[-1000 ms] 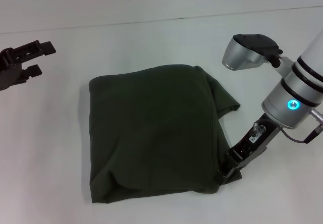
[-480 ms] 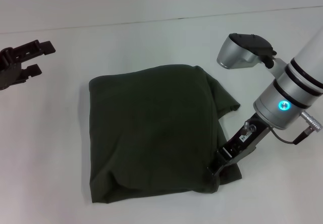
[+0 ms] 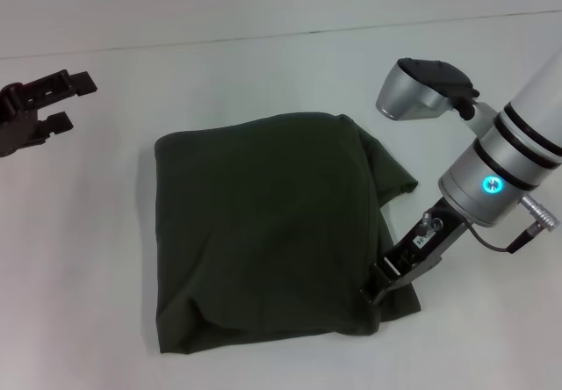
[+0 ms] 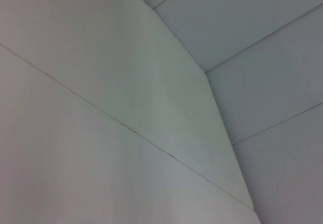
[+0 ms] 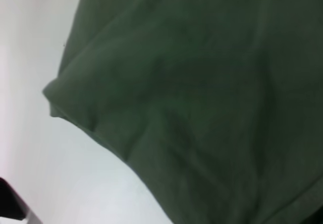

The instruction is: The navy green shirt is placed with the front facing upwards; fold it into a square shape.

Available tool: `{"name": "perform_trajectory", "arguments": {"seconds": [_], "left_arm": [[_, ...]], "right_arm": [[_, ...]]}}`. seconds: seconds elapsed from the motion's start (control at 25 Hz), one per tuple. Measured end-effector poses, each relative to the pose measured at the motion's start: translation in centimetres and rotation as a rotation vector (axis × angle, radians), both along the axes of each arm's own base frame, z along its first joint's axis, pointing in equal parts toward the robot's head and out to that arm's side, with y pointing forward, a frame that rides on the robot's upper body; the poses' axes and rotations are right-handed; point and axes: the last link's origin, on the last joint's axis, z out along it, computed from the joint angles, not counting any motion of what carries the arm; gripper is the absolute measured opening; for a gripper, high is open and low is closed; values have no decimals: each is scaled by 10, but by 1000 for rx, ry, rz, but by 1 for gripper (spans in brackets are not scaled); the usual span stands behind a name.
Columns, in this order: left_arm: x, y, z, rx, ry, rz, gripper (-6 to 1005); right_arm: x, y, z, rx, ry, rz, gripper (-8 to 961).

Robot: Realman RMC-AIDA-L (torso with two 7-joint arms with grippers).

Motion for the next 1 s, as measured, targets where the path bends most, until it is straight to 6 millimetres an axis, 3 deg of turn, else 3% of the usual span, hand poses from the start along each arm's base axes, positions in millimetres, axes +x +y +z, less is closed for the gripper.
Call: {"name": "perform_trajectory", "arguments": {"seconds": [0.2, 0.52, 1.0], "left_arm": [[0, 0, 0, -2, 1, -1, 948], [1, 0, -1, -2, 0, -2, 949], [0, 0, -1, 0, -1, 1, 948]], "right_arm": [[-2, 0, 1, -2, 10, 0, 166], [-4, -1, 5, -21, 10, 0, 12], [-12, 10, 47, 22, -48, 25, 18]]}}
